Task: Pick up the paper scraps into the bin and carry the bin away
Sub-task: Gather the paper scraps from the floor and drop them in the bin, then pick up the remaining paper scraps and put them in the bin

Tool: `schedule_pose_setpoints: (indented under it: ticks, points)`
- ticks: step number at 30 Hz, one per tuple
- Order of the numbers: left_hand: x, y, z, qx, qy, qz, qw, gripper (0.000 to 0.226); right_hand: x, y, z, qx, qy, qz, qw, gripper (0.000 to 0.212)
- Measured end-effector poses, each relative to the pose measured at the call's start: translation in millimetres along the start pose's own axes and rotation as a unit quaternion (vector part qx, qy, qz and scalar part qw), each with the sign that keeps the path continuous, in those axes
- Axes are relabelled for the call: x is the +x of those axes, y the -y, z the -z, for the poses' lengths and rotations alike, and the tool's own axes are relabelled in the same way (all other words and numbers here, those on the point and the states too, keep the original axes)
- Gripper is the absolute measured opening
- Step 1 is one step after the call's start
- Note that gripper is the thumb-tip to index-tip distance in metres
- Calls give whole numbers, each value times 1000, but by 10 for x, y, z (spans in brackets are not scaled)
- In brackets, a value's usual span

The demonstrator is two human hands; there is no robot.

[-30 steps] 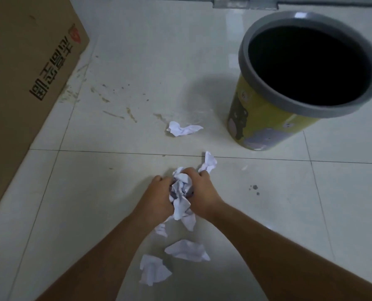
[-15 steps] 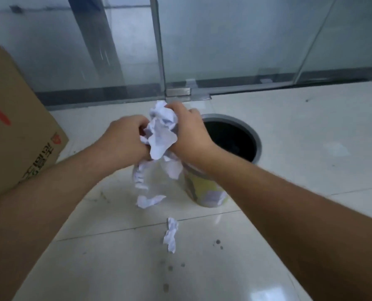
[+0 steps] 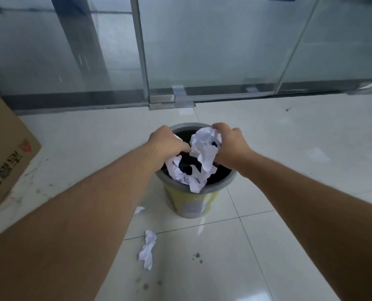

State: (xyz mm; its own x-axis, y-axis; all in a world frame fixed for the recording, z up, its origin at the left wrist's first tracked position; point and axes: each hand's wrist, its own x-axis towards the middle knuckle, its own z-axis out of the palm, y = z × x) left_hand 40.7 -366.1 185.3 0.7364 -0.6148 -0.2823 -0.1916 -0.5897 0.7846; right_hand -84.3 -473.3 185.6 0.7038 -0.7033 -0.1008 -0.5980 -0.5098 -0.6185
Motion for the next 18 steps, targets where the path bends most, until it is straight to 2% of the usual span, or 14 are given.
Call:
schedule_pose_setpoints:
  ticks: [3,6,8,10,12,14,16,18]
  points:
    - [2,141,53,-37,29,-21,999,49,20,19,-78,-42,-10,-2,999,83]
    - [-4,365,305,-54,-46,-29,997,59,35,115,-210,-83,-67,-7,994,70]
    - [-4,662,533,-49,-80,-9,996,54,-63,274,-351,-63,-125,49,989,59]
    - [-45,1097,717,-21,-84,30,996,51,-292,491,-576,-13,-155,162,974,48]
    - [-109,1582,812,27,-76,67,994,52,-584,653,-910,3,-125,281,952,39]
    - [-170,2033,807,76,-51,102,991,58,-799,635,-1339,-5,-55,351,935,31]
    - [-192,2427,729,128,-18,123,984,66,-894,432,-1788,-35,23,360,932,32]
    - [-177,2743,602,216,26,118,969,79,-899,113,-2173,-83,107,288,948,46]
